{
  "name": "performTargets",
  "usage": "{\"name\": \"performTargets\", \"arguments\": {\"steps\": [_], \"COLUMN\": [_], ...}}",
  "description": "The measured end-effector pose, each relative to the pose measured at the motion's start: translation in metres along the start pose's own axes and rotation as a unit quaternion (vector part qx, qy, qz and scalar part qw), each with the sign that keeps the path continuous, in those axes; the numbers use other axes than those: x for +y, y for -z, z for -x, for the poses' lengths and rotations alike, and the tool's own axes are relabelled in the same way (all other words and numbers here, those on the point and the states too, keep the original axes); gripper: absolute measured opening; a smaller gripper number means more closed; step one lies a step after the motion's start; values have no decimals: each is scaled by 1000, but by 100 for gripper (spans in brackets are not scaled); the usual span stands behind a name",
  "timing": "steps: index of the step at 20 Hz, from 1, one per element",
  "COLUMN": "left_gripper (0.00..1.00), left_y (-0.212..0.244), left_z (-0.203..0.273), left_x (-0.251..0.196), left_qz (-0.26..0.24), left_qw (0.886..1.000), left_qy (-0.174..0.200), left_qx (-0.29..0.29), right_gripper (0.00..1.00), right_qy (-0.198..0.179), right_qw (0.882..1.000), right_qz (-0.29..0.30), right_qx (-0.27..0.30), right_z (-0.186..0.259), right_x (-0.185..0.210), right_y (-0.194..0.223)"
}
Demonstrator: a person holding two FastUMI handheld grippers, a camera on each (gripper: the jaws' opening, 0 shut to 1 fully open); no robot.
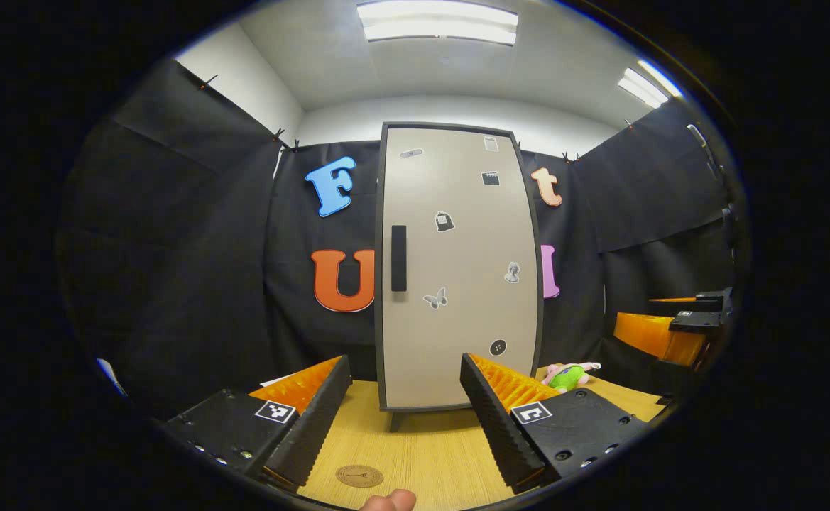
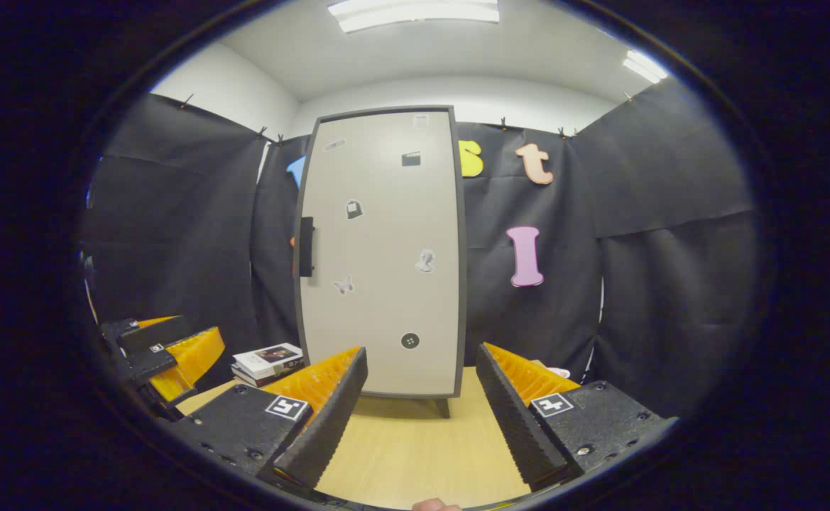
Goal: Open the cabinet door with the right hand, grasp the bottle in the cabinet with the left hand and place it on the coaster, then close the cabinet door with the right hand.
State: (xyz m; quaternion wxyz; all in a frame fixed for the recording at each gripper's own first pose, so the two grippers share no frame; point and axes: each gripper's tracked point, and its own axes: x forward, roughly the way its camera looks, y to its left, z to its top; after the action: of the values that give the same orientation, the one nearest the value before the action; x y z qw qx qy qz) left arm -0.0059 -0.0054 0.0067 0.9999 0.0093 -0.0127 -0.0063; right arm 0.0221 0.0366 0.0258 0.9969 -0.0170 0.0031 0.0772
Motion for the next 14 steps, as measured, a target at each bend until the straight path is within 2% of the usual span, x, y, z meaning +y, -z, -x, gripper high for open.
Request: {"name": "performTargets", "arguments": {"steps": [5, 6, 7, 10, 11, 12, 13, 14], "left_gripper": [94, 94, 94, 94, 94, 94, 94, 94], "left_y": [1, 1, 3, 4, 4, 2, 1, 1], "left_z": [12, 14, 16, 21, 22, 24, 25, 25], "left_x": [-3, -4, -5, -8, -9, -9, -9, -7], "left_qz": [0, 0, -1, -2, -2, -1, -1, -1], "left_qw": [1000, 1000, 1000, 1000, 1000, 1000, 1000, 1000], "left_qy": [3, 5, 7, 13, 15, 16, 16, 15], "left_qx": [5, 7, 9, 13, 13, 12, 11, 10], "right_gripper": [99, 95, 99, 99, 94, 99, 95, 99], "right_qy": [-70, -82, -92, -113, -119, -127, -130, -134], "right_qw": [997, 996, 995, 994, 993, 992, 991, 991], "right_qz": [-20, -21, -21, -8, -7, -8, -8, -7], "right_qx": [18, 15, 11, 5, 9, 15, 18, 20], "right_z": [-45, -56, -68, -109, -124, -137, -150, -163], "right_x": [45, 55, 65, 91, 102, 112, 122, 131], "right_y": [-19, -27, -33, -48, -48, -48, -50, -51]}}
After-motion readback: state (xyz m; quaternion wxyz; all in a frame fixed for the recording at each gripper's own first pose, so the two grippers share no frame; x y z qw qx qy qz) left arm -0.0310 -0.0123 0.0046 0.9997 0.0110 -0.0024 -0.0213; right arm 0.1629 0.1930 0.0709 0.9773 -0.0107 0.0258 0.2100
